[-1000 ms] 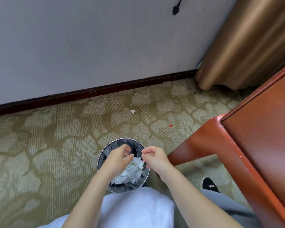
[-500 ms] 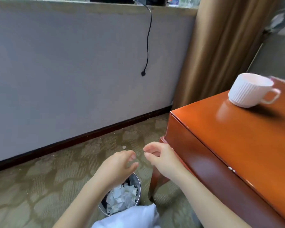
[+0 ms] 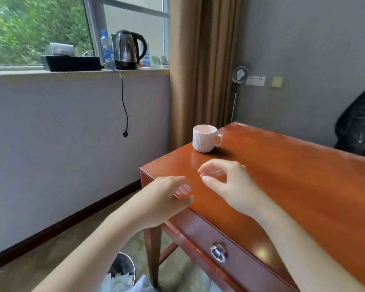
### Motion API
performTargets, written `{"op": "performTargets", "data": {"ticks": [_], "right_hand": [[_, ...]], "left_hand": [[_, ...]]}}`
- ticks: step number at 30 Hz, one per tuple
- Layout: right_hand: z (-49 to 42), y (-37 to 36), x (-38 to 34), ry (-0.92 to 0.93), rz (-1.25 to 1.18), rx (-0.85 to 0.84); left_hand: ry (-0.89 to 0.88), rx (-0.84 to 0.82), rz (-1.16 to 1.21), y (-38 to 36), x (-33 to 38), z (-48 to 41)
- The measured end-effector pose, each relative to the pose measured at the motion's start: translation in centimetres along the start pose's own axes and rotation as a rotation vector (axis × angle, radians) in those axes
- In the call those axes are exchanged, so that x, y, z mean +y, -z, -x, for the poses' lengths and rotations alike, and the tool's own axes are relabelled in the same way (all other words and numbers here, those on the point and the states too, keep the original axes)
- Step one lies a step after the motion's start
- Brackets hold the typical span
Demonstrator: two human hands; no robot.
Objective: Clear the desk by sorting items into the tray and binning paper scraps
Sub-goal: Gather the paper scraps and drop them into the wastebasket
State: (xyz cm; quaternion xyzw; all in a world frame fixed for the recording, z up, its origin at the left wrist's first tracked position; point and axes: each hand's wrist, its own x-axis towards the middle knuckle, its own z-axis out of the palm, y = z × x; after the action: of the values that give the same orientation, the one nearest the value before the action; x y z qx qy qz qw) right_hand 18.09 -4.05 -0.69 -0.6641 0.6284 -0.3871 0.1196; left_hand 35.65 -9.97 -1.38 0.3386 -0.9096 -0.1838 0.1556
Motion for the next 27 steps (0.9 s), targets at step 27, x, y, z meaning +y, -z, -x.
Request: {"op": "performTargets", "data": {"ticks": [27], "right_hand": [[35.8, 28.5, 10.1, -0.728, 0.348, 0.611]], "left_hand": [[-0.829, -0.544, 0.213, -19.8, 39.2, -6.8]]}}
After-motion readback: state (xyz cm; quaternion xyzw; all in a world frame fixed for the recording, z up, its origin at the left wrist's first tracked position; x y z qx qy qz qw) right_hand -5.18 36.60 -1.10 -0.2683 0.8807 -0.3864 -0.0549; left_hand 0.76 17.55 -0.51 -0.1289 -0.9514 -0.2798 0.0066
